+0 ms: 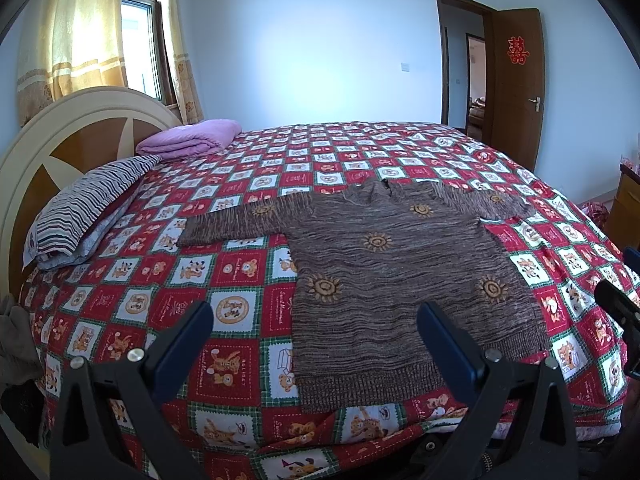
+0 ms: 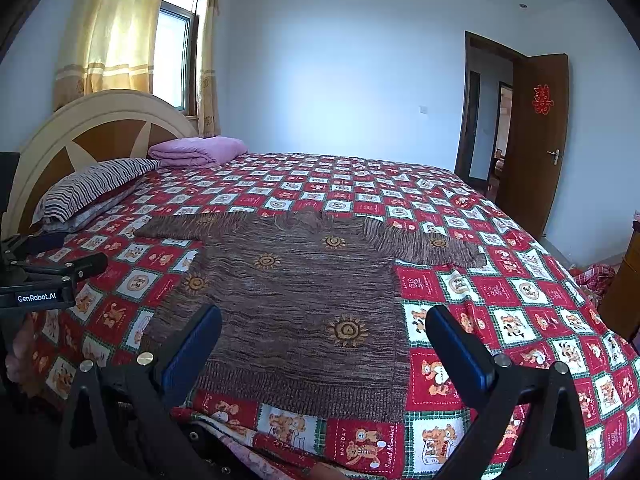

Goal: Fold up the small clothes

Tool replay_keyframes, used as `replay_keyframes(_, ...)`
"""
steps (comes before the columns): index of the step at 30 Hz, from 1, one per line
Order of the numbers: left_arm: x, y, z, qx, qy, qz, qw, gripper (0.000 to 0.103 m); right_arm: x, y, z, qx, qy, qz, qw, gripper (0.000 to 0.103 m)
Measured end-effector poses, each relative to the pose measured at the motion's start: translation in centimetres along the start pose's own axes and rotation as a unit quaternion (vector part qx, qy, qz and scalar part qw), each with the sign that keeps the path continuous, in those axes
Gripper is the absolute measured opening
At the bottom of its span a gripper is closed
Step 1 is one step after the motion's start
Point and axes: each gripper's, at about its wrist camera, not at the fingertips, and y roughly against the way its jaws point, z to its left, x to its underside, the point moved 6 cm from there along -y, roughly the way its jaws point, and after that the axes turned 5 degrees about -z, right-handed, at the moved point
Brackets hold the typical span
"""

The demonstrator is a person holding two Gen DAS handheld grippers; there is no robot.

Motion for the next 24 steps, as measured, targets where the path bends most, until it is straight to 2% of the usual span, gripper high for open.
replay_keyframes(24,-0.07,-0.04,0.14,0.001,0.002,0.001,1.0000,0.103,0.31,-0.29,0.48,0.001,0.021,0.001,1.000,0.102)
